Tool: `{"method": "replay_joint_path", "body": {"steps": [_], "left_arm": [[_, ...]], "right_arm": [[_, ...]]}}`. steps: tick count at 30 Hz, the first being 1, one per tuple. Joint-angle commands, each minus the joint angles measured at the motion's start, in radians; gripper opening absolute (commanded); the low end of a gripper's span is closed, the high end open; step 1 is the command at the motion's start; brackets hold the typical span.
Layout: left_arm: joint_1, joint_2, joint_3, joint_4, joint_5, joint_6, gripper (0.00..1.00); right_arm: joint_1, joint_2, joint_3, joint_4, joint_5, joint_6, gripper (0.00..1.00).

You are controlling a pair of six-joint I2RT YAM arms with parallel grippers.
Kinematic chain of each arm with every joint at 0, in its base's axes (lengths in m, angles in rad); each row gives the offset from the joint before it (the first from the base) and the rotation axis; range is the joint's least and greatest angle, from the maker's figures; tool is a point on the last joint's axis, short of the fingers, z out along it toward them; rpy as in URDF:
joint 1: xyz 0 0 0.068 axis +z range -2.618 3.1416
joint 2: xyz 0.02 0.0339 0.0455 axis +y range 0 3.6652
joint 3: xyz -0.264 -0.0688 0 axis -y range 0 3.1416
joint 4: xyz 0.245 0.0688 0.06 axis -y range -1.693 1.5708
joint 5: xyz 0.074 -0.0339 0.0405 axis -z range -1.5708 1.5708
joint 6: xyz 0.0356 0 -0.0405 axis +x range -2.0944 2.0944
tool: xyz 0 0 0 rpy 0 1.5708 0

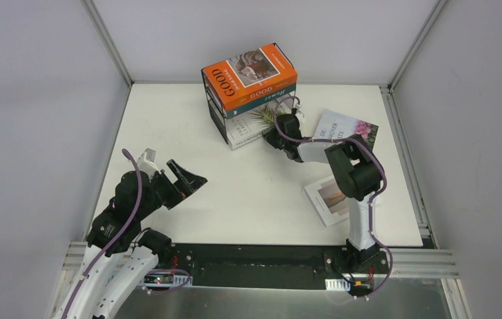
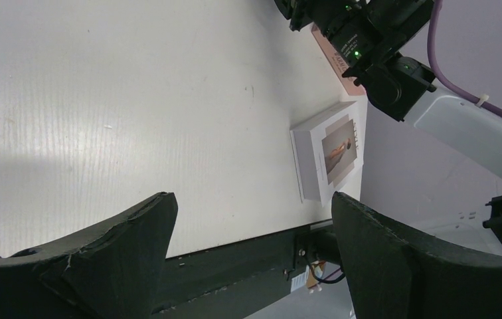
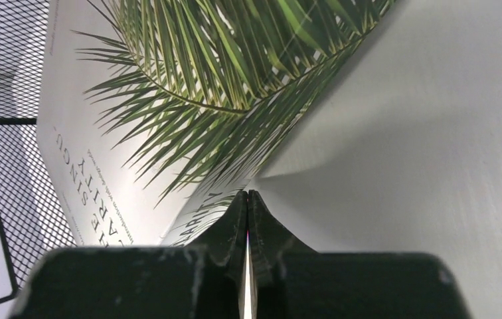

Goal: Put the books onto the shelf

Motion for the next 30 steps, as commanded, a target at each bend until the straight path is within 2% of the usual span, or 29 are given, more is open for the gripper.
{"method": "replay_joint_path", "body": {"steps": [1,10,17,30], "left_arm": [[0.0,-0.009,0.006,-0.011,-0.003,-0.003,0.9],[0.0,-0.011,-0.002,-0.016,-0.007,-0.007,0.9],[0.001,0.0,-0.007,-0.017,-0.014,-0.007,0.91],[0.0,-0.001,-0.003,-0.016,-0.013,-0.01,0.91]], "right_arm": [[-0.002,0.02,0.062,0.086,0.0,0.046,0.0],[-0.001,0.006,0.039,0.119,-0.04,0.07,0.0],[0.007,-0.029,-0.09,0.274,-0.057,0.124,0.0],[0.059,0.042,0.058,0.217,-0.058,0.131,0.0]]}}
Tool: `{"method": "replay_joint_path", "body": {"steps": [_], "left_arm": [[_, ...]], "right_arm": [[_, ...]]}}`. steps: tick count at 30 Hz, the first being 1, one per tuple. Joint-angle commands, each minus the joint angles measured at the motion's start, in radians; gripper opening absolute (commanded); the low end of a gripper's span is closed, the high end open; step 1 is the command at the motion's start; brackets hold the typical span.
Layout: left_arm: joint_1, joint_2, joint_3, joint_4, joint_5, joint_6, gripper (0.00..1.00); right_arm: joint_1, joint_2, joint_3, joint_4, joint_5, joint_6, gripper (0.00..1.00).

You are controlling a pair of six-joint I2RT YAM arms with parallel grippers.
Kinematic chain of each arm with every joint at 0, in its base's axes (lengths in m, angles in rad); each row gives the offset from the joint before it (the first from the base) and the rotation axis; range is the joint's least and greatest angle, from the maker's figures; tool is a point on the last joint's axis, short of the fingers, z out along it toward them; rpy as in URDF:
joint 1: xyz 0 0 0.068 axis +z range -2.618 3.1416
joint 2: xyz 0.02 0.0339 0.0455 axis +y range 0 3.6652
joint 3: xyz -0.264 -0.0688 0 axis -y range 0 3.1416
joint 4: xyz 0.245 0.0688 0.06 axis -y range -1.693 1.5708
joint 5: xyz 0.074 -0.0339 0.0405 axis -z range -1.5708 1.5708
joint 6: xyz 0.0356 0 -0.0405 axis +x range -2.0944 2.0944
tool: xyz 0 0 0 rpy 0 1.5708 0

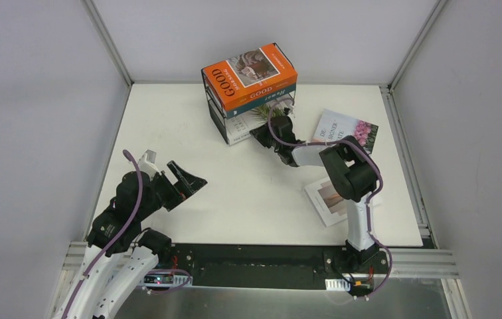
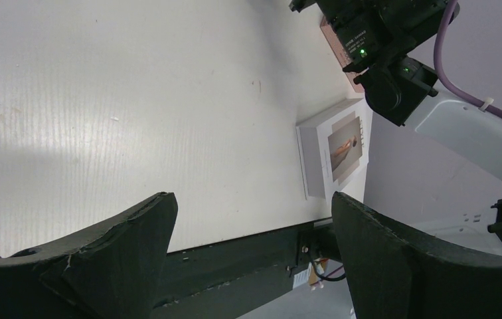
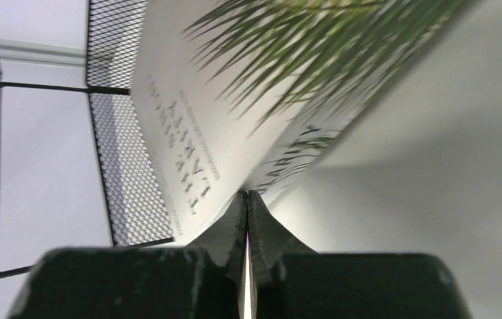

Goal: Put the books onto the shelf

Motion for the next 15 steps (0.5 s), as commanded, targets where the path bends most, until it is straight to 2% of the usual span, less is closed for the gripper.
{"method": "replay_joint_path", "body": {"steps": [1,6,12,14,15], "left_arm": [[0.0,0.001,0.002,0.011,-0.013,-0.005,0.9],[0.0,-0.001,0.008,0.011,-0.008,0.002,0.91],[0.0,0.005,0.0,0.012,-0.004,0.002,0.91],[0.0,0.018,0.0,0.013,-0.003,0.01,0.9],[-0.001,0.027,0.001,0.013,-0.003,0.017,0.91]], "right_arm": [[0.006,0.031,0.09,0.007,0.001,0.009,0.0],[0.006,0.021,0.071,0.015,0.02,0.013,0.0],[0.005,-0.167,-0.131,0.095,0.034,-0.023,0.0],[0.004,-0.261,-0.206,0.08,0.034,-0.07,0.1],[0.004,-0.315,-0.244,0.045,0.039,-0.098,0.18]]}}
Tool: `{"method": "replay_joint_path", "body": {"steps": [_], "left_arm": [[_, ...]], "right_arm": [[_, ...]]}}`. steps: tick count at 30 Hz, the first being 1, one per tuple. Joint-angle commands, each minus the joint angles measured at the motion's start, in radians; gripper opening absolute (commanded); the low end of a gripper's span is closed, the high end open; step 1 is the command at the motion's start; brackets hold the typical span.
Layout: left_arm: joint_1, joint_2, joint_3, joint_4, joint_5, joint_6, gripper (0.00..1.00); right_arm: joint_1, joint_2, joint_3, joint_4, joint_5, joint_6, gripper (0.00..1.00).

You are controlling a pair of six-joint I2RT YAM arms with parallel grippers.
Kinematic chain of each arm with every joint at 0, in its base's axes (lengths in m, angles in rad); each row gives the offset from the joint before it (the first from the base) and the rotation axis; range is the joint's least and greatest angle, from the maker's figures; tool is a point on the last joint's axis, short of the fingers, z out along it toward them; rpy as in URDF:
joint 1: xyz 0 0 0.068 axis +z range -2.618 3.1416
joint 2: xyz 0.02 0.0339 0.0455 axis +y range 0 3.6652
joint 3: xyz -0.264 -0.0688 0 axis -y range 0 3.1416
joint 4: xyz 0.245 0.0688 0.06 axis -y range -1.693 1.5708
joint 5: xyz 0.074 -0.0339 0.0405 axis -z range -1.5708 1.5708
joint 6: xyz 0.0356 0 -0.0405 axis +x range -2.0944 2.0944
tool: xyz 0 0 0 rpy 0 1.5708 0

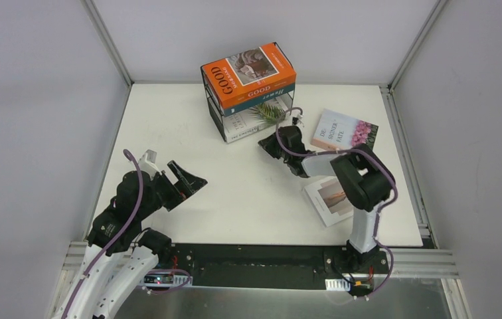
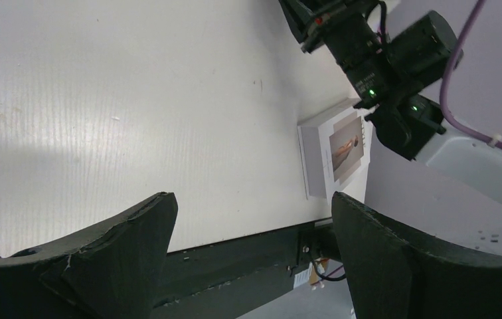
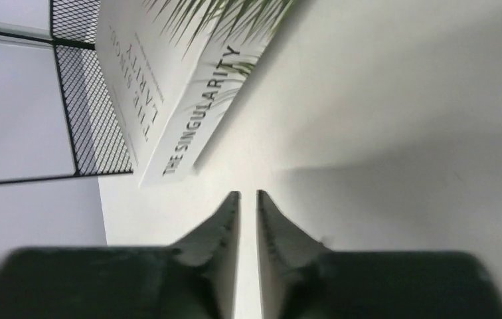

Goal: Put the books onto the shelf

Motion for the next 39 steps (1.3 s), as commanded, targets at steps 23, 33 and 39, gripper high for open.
{"method": "replay_joint_path", "body": {"steps": [23,33,39], "left_arm": [[-0.232,0.539,0.114,0.29,0.056,0.172,0.91],[-0.269,0.432,0.067,0.298,0.015,0.175,0.95],[-0.269,0.455,0.062,0.298,0.03,0.178,0.96]], "right_arm": [[-0.679,-0.993,-0.304,-1.026,0.083,-0.187,0.96],[-0.774,-0.817,-0.265,-0.962,0.131,-0.251,0.98],[-0.787,-0.798,-0.335,-0.952,0.134,-0.236,0.98]]}}
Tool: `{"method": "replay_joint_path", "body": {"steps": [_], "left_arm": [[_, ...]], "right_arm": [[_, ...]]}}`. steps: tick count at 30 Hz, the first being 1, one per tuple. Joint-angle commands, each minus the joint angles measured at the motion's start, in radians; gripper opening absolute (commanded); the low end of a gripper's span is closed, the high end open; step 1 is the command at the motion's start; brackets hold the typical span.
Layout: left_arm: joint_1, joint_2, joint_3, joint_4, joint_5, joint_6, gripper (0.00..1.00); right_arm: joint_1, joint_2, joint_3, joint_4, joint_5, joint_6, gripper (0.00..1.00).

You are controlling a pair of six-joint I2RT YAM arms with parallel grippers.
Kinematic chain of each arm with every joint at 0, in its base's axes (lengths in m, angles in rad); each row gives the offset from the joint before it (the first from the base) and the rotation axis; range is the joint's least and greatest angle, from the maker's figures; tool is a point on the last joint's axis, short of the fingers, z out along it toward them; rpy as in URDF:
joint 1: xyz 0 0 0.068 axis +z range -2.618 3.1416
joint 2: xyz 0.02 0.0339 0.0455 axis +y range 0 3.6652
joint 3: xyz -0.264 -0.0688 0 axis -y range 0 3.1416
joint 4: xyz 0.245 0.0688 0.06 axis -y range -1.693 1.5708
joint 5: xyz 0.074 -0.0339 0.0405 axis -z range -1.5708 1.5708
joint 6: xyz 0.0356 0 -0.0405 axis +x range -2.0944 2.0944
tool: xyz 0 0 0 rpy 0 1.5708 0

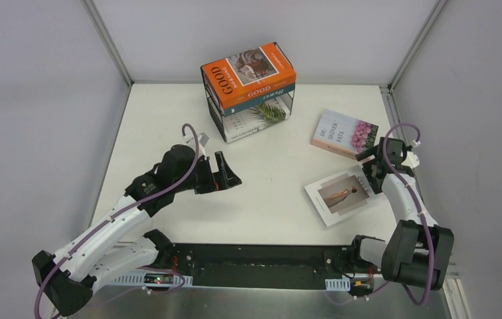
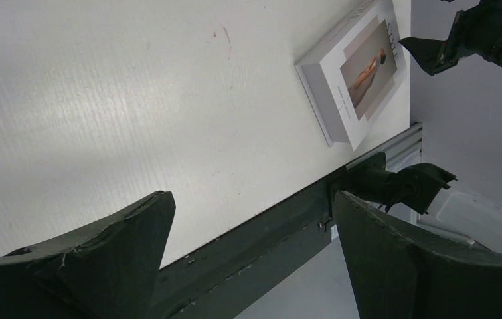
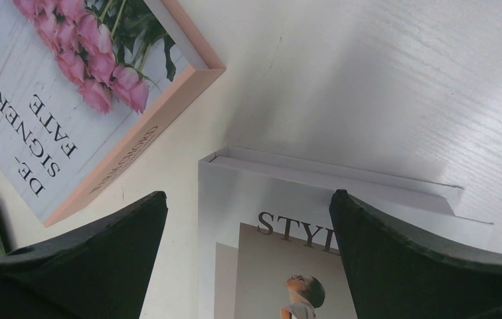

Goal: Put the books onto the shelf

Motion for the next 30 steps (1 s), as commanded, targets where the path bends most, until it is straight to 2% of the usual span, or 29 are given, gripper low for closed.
{"method": "replay_joint_path", "body": {"steps": [1,7,9,13,16,18,20,25,30], "left_arm": [[-0.006,0.017,-0.003,0.02,-0.014,0.023,0.95],[-0.006,0.006,-0.015,0.022,-0.031,0.027,0.96],[-0.006,0.011,-0.024,0.021,-0.037,0.026,0.96],[-0.006,0.05,-0.021,0.027,-0.034,0.028,0.96],[-0.006,0.067,-0.012,0.039,-0.027,0.029,0.96],[-0.006,0.072,-0.007,0.046,-0.027,0.032,0.96],[-0.006,0.072,-0.004,0.048,-0.025,0.038,0.96],[-0.006,0.048,-0.018,0.048,-0.017,0.035,0.96],[-0.006,0.02,-0.058,0.046,-0.038,-0.018,0.96]], "right_arm": [[-0.008,0.004,-0.053,0.009,0.004,-0.003,0.98],[0.019,-0.114,-0.133,-0.02,-0.179,0.051,0.98],[0.074,-0.182,-0.158,-0.036,-0.244,0.094,0.98],[0.242,-0.288,-0.194,-0.094,-0.263,0.185,0.98],[0.298,-0.334,-0.182,-0.144,-0.257,0.167,0.98],[0.297,-0.35,-0.144,-0.195,-0.115,0.116,0.99],[0.266,-0.348,-0.114,-0.199,-0.04,0.077,0.98],[0.145,-0.279,-0.075,-0.209,-0.015,0.037,0.98],[0.036,-0.278,-0.084,-0.23,0.011,0.044,0.98]]}}
